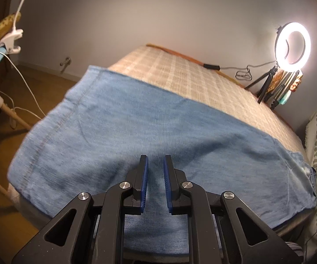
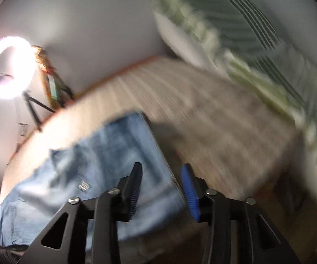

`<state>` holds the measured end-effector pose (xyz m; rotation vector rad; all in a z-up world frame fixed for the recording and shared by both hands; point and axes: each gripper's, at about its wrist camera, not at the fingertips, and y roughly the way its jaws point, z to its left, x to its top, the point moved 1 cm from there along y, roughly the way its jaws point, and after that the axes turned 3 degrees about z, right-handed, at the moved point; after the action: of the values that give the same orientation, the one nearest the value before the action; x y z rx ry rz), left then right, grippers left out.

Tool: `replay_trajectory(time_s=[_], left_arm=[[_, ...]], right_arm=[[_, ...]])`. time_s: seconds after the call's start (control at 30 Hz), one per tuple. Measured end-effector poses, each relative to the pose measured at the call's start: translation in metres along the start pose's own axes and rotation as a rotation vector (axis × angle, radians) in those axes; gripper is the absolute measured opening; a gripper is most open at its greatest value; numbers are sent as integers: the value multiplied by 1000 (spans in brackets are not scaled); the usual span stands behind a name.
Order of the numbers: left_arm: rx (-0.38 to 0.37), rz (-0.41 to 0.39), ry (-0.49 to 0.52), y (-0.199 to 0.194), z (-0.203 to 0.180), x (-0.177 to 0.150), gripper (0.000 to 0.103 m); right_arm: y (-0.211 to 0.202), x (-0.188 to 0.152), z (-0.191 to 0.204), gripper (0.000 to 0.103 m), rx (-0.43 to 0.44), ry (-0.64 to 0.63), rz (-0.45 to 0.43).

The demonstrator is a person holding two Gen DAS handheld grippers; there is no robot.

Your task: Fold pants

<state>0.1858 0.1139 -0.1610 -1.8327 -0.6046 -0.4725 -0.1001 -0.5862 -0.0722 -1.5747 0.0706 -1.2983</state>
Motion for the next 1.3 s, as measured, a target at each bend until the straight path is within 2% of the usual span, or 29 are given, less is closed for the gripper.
replay_trajectory(time_s=[0.03,0.07,0.23,0.37,0.6,0.67,0.73,0.9,0.93,0.97,1.03,1.07,1.13,1.27,1.3], left_arm=[[6,10,-1,5,-1,-2,12],[11,15,-3,8,-1,-4,12],[20,-14,-16,12,-2,-7,12],[36,-18,10,13,-5,-8,13],[31,-35,-8,14,-3,-8,13],[38,-40,-7,14,-4,-8,13],[49,-41,2,14,-7,-8,13],[55,-39,9,15,-8,-8,14],[55,-40,9,15,-8,-8,14],[54,-41,9,15,-8,-8,14],[52,-44,9,15,-7,-8,14],[51,-45,10,15,-7,-8,14],[50,-45,12,14,-7,-8,14],[56,-45,20,15,-8,-8,14],[57,-45,22,15,-8,-9,14]], right_arm=[[-2,8,8,63,36,-24,-11],[-2,17,18,66,88,-56,-12],[27,44,78,66,238,-223,29],[76,54,124,65,323,-342,138],[149,55,176,65,313,-560,275],[163,54,185,65,367,-599,324],[172,51,192,65,408,-627,357],[185,32,205,63,415,-703,417],[183,29,208,54,412,-723,414],[181,27,210,34,405,-740,404],[180,24,214,22,374,-745,396],[175,23,215,9,362,-751,380],[162,20,222,4,319,-790,327],[145,31,228,0,212,-850,190],[151,34,227,0,190,-839,195]])
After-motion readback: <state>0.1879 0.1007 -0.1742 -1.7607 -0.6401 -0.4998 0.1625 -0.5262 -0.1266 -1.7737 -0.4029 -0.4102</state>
